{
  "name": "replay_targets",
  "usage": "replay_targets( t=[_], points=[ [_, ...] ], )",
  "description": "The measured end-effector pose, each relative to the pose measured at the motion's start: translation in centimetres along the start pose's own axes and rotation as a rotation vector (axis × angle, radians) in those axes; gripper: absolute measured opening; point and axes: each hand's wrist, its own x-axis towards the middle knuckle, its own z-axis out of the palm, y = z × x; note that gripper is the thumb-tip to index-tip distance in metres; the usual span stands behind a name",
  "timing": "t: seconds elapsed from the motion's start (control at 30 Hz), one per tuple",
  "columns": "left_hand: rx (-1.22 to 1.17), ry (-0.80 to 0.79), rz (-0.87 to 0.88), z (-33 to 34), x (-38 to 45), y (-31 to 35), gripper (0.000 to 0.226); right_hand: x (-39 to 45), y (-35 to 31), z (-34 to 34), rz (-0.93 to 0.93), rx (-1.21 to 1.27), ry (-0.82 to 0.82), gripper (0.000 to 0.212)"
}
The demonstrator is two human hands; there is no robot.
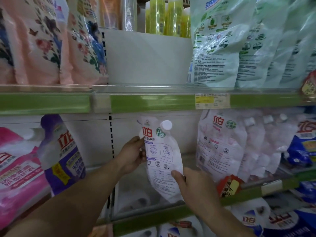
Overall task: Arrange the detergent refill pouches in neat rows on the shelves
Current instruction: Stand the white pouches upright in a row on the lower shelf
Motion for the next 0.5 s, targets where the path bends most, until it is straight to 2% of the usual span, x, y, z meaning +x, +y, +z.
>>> replay_targets(
  t=[0.13,0.27,0.5],
  points=[
    [-0.014,0.115,0.066,-0.3,-0.3,1.5,0.011,-0.3,-1.5,0.6,-0.014,-0.027,0.050,0.041],
    [0.081,0.156,0.116,-2.3,-1.0,4.8,0.016,-1.0,-5.0,2.1,-0.022,0.149,0.046,0.053],
    [0.260,0.323,0.139,-8.0,-2.8,8.2,0.019,-1.0,-13.4,6.0,-0.160,0.082,0.170,0.040]
  ],
)
